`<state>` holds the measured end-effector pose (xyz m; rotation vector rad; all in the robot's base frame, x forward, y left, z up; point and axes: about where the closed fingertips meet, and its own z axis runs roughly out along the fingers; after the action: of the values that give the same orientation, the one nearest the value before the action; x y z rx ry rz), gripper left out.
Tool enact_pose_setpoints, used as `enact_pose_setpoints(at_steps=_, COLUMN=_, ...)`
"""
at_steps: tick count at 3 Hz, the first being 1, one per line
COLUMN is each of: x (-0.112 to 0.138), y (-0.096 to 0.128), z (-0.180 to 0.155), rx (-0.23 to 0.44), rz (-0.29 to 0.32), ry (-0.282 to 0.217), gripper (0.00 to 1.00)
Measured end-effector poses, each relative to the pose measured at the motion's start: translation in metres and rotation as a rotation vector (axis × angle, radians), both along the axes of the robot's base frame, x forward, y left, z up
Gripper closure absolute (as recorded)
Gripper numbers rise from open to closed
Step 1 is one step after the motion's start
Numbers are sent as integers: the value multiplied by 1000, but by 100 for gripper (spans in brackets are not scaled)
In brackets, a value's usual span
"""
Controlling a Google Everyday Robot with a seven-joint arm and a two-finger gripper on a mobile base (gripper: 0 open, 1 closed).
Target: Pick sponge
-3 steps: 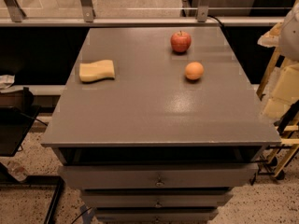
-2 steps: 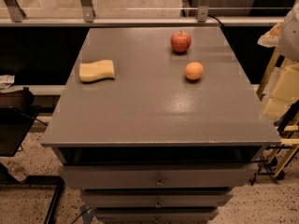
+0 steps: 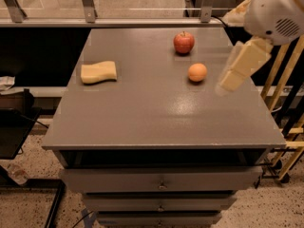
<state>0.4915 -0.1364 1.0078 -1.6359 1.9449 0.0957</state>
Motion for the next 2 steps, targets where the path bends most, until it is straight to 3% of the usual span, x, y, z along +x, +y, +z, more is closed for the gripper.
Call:
enact_pose_setpoints(at_steps=1, x=20, y=42, z=-7, rx=105, rz=20, ry=17, gripper=0)
enact_pose_setpoints(at_steps=2, x=21, y=44, z=-7, rx=111, rz=20, ry=14, gripper=0)
